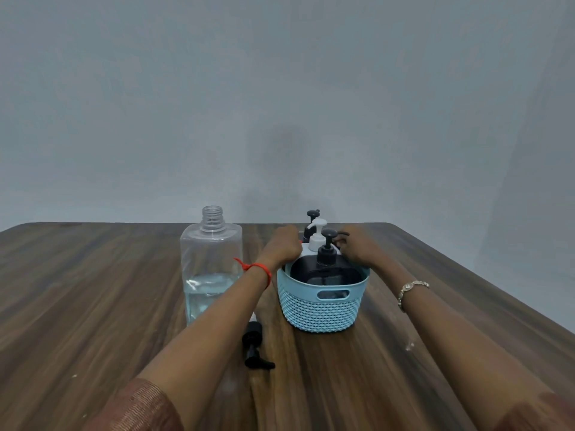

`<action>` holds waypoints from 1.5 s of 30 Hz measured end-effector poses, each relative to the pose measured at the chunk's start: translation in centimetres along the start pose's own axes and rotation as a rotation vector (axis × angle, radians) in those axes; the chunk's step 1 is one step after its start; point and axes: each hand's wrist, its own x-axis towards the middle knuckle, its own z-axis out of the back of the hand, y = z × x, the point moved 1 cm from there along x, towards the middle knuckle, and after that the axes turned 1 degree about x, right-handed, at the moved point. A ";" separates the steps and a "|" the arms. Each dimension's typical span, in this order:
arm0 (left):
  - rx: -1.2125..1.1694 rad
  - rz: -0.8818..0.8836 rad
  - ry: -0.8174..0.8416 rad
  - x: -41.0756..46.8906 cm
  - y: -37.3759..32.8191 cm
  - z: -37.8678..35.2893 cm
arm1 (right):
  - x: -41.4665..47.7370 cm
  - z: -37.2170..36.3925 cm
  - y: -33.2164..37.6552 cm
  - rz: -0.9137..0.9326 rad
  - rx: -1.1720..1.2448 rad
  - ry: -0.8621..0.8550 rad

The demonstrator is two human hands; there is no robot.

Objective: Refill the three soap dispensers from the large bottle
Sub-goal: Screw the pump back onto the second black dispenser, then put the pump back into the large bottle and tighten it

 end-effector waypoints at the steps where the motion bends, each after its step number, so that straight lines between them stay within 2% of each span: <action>1: 0.006 0.003 0.004 -0.2 -0.1 0.1 | -0.1 0.1 0.0 -0.016 -0.028 0.015; 5: -0.004 0.017 0.010 -1.3 -0.6 0.6 | -0.3 0.6 0.3 -0.006 -0.048 -0.035; 12: 0.011 -0.070 -0.093 -4.4 -2.4 5.4 | -3.4 4.6 4.6 0.159 0.364 -0.652; 16: -0.122 -0.110 -0.226 -6.4 -3.2 9.1 | -6.4 5.9 8.9 0.324 0.436 -0.758; 19: -0.172 -0.161 -0.296 -9.3 -3.8 11.6 | -9.0 4.9 11.6 0.505 0.371 -0.701; 23: -0.246 -0.209 -0.419 -13.3 -2.6 13.3 | -11.8 1.2 12.9 0.679 0.098 -0.400; 27: -0.316 -0.225 -0.662 -16.7 0.8 12.1 | -14.4 -3.9 12.0 0.665 -0.262 -0.016; 31: -0.346 -0.197 -0.750 -19.2 4.3 10.1 | -15.2 -8.4 10.2 0.665 -0.521 0.148; 34: -0.315 -0.114 -0.703 -20.1 6.2 8.9 | -15.3 -10.0 9.3 0.650 -0.609 0.142; 38: -0.357 0.065 -0.525 -20.7 7.5 7.4 | -15.1 -10.8 9.4 0.671 -0.671 0.097; 41: -0.380 0.109 -0.452 -20.7 8.1 6.5 | -15.0 -11.1 9.3 0.732 -0.691 0.050; 43: -0.374 0.117 -0.441 -20.6 8.3 6.2 | -14.8 -10.9 9.0 0.758 -0.636 0.019; 45: -0.373 0.112 -0.421 -20.5 8.3 6.2 | -14.4 -10.2 8.8 0.720 -0.480 -0.042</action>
